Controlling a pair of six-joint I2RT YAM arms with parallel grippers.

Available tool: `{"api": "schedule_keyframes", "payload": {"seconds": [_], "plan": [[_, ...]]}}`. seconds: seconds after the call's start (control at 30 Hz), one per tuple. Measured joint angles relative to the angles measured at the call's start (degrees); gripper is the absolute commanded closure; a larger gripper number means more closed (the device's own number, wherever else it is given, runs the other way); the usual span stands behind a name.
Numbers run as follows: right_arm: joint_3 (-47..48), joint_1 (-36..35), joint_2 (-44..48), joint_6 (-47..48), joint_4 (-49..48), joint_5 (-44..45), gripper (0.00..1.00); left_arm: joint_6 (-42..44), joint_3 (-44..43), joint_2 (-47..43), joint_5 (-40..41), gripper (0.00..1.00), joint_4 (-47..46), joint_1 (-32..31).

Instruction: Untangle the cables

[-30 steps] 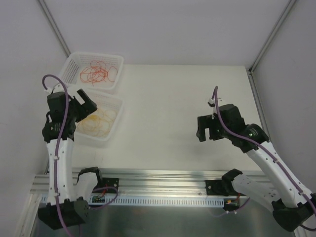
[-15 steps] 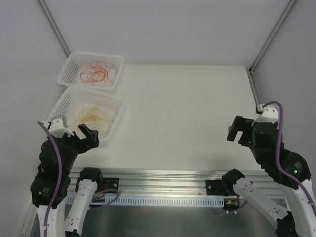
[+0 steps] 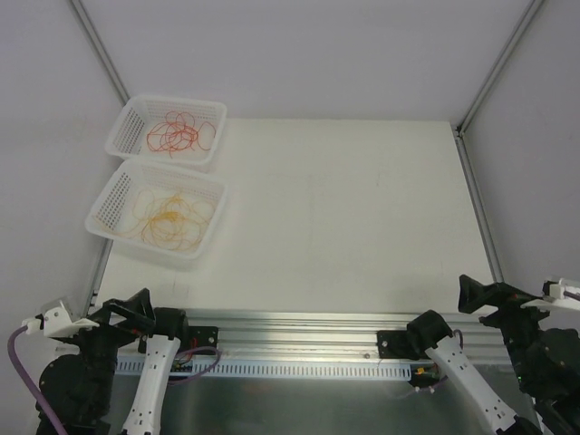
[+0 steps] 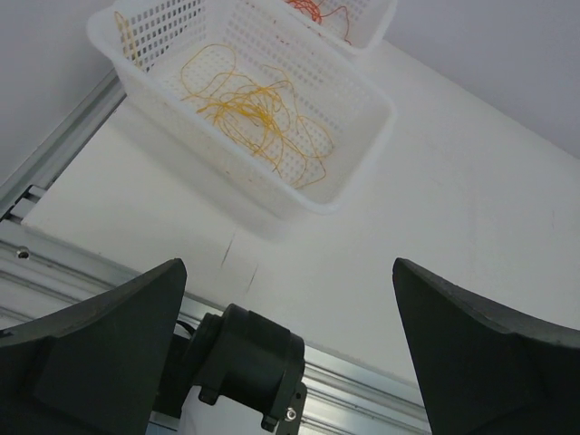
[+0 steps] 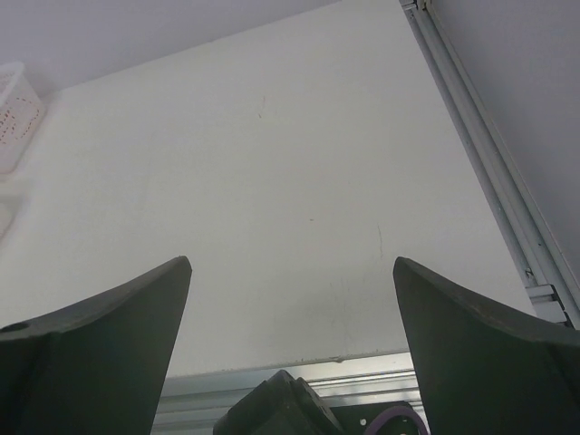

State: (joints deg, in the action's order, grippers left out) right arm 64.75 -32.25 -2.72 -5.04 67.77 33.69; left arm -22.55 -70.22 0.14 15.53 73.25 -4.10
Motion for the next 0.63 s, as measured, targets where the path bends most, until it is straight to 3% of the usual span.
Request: {"api": "schedule_keyframes", "payload": {"seconds": [0.63], "plan": [[1.25,-0.26,2.32,0.57,5.84,-0.09,0.0,-8.61,0.39,0.0,3.02,0.01,3.8,-0.04]]}}
